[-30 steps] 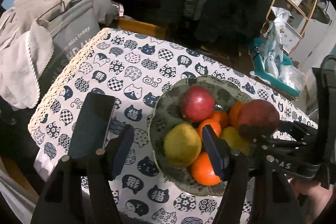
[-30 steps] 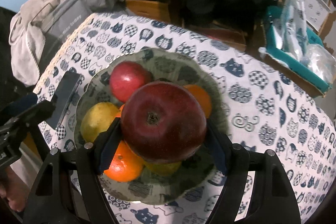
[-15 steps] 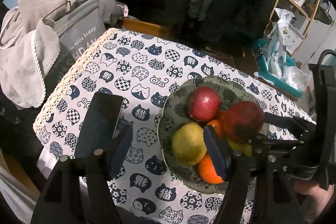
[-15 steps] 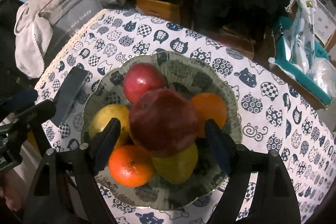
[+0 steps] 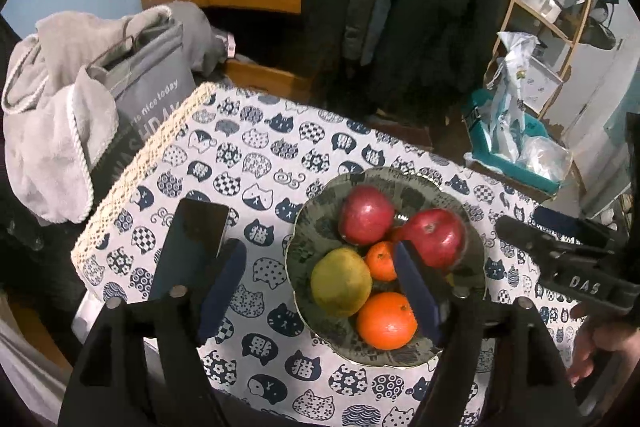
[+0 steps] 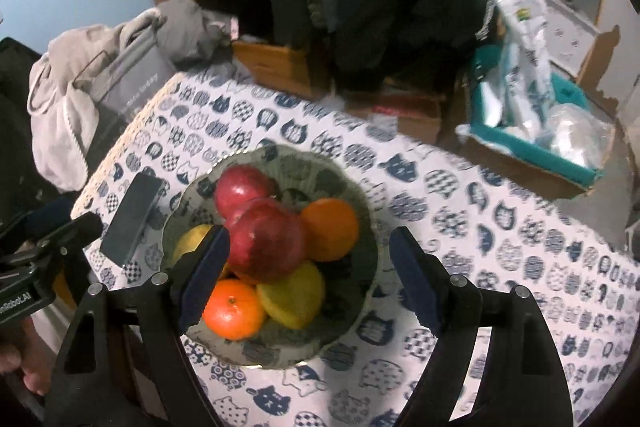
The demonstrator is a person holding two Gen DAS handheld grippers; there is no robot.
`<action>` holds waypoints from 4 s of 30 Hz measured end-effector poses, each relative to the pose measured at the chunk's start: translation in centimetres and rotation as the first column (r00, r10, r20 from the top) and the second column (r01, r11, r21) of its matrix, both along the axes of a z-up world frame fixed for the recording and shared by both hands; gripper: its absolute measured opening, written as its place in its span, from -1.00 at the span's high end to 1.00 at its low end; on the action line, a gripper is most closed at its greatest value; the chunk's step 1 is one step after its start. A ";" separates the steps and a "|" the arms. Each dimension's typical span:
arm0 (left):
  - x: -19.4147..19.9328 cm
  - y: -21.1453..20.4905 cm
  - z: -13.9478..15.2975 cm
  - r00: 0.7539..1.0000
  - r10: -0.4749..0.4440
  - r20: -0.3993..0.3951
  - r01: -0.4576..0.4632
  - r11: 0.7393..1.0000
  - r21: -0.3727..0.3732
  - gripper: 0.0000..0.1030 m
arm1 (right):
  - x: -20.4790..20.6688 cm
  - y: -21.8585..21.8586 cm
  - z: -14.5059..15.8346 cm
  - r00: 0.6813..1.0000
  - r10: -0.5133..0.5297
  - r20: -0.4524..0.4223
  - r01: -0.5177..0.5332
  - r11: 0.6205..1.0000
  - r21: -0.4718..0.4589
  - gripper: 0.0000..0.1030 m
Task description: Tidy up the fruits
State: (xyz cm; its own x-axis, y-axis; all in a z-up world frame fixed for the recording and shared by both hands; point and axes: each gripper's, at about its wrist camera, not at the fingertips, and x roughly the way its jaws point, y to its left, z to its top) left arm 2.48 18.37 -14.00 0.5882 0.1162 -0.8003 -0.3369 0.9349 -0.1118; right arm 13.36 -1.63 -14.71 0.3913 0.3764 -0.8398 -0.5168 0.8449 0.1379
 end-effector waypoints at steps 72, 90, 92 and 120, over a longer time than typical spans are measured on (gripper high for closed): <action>-6.2 -8.3 14.9 0.937 -0.136 0.322 0.059 0.970 0.238 -0.99 | -9.3 -13.7 15.4 0.879 -0.173 0.445 0.160 0.985 0.066 -0.60; -6.2 -8.4 14.9 0.937 -0.138 0.320 0.060 0.968 0.242 -0.99 | -9.2 -13.8 15.3 0.879 -0.172 0.445 0.160 0.985 0.065 -0.60; -6.2 -8.5 14.8 0.938 -0.135 0.319 0.057 0.969 0.241 -0.99 | -9.2 -13.8 15.3 0.878 -0.172 0.446 0.160 0.985 0.064 -0.60; -6.5 -8.9 15.0 0.940 -0.136 0.312 0.054 0.965 0.257 -0.99 | -9.1 -13.7 15.4 0.879 -0.174 0.444 0.163 0.985 0.064 -0.60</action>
